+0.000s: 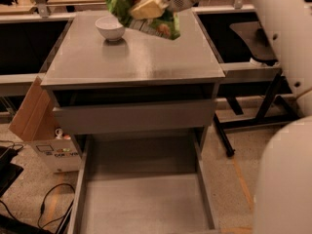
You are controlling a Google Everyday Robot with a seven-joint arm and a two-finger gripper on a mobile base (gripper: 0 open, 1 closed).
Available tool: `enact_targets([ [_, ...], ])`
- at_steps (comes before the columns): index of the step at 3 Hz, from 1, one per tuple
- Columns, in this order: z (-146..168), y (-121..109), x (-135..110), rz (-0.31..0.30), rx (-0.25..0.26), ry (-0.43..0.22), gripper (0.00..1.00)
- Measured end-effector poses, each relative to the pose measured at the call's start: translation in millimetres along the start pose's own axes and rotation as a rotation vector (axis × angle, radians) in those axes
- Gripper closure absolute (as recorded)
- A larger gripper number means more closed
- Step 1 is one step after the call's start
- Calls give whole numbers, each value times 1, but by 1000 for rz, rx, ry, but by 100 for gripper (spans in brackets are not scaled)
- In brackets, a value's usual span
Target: Place green rice chip bag into middle drawer
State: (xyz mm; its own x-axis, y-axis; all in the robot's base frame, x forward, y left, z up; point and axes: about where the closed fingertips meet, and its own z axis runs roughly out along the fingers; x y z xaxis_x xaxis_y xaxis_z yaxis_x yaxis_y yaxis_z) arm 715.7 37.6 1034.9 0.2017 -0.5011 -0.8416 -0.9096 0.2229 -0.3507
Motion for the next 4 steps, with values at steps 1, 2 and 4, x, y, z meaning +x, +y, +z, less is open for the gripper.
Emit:
enact_targets([
  [1, -45, 0, -19, -51, 35, -40, 100],
  [2, -61, 13, -9, -65, 35, -31, 100],
  [4, -63, 88, 63, -7, -1, 69, 100],
])
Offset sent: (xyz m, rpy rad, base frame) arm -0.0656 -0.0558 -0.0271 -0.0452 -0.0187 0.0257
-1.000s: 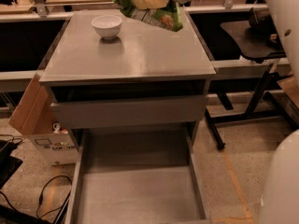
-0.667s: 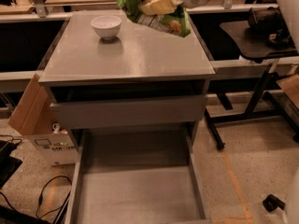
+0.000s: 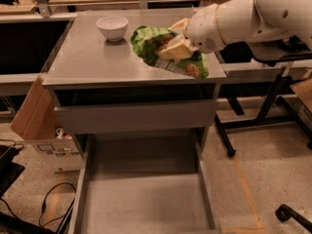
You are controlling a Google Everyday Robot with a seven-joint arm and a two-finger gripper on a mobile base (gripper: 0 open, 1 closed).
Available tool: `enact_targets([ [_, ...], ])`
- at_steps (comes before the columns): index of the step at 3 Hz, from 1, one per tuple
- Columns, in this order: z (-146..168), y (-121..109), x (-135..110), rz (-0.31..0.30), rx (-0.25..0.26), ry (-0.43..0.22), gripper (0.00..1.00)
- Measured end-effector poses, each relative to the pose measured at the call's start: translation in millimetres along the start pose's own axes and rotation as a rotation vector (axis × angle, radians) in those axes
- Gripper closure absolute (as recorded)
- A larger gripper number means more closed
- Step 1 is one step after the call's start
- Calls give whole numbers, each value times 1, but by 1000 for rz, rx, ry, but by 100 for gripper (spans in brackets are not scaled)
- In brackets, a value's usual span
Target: Place green rice chip bag into middle drawer
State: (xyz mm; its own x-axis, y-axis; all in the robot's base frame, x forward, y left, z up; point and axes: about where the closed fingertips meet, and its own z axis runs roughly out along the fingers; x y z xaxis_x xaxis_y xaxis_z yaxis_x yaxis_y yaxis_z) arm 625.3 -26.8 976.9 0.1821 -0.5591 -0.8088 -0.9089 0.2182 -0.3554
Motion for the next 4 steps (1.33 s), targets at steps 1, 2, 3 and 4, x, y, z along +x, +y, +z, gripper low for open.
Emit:
enact_targets([
  [1, 24, 39, 46, 27, -14, -50, 100],
  [2, 70, 107, 125, 99, -60, -90, 100],
  [3, 78, 143, 166, 134, -86, -69, 100],
  [4, 106, 173, 221, 232, -111, -18, 100],
])
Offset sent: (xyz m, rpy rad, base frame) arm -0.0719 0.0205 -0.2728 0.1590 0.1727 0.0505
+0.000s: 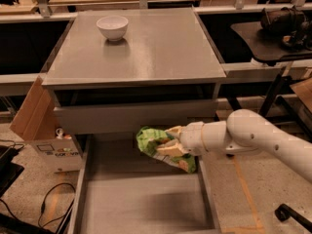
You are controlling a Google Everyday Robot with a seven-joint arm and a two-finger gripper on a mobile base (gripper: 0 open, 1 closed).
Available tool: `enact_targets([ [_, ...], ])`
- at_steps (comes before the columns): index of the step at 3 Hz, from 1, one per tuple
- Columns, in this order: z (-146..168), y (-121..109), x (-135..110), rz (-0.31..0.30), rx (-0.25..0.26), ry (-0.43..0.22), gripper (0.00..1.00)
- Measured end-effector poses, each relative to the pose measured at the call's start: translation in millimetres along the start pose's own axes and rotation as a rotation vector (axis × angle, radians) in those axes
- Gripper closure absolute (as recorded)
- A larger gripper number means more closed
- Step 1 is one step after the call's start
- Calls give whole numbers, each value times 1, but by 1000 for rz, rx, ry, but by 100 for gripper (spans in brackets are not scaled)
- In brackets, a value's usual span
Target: Place green rice chip bag into middle drawer
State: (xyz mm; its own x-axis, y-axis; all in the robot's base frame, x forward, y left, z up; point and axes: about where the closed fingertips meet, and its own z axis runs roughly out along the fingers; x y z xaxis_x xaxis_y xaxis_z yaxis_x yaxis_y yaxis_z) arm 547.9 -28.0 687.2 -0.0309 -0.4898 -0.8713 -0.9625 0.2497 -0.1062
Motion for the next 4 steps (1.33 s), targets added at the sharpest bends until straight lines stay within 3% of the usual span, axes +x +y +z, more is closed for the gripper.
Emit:
enact_targets([
  [1, 45, 11, 50, 112, -32, 1, 100],
  [2, 100, 44, 110, 278, -74, -11, 100],
  [3, 119, 59, 149, 376, -63, 16, 98],
  [4, 118, 59, 145, 367, -68, 13, 76],
])
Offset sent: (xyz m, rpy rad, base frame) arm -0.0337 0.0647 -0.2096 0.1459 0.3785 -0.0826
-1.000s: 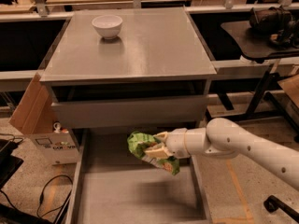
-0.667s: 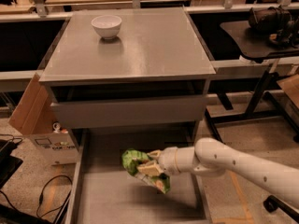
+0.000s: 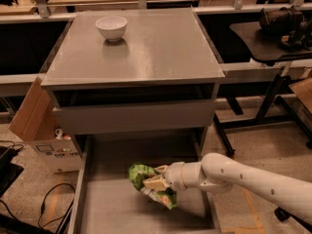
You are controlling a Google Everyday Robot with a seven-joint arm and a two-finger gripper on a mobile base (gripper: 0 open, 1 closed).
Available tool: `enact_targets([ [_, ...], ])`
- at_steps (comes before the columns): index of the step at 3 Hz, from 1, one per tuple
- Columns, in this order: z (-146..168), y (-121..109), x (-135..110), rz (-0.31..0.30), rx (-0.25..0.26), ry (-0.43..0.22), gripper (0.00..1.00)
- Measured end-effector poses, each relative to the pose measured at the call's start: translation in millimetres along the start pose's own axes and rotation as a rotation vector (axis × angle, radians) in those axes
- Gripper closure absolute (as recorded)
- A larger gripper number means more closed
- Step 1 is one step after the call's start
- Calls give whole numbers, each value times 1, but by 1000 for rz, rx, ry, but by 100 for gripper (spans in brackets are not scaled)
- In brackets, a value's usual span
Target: Place green rice chip bag into middle drawer
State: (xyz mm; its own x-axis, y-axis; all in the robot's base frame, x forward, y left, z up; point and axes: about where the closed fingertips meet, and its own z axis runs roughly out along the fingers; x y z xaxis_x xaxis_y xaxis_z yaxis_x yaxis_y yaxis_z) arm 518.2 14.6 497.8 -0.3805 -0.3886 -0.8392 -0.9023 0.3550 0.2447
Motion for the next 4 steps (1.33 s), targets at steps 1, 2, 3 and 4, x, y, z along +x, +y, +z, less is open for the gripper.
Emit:
enact_targets([
  [1, 2, 1, 0, 0, -3, 0, 52],
  [2, 3, 2, 0, 0, -7, 0, 28],
  [3, 5, 4, -1, -1, -11, 0, 0],
  [4, 5, 4, -1, -1, -12, 0, 0],
])
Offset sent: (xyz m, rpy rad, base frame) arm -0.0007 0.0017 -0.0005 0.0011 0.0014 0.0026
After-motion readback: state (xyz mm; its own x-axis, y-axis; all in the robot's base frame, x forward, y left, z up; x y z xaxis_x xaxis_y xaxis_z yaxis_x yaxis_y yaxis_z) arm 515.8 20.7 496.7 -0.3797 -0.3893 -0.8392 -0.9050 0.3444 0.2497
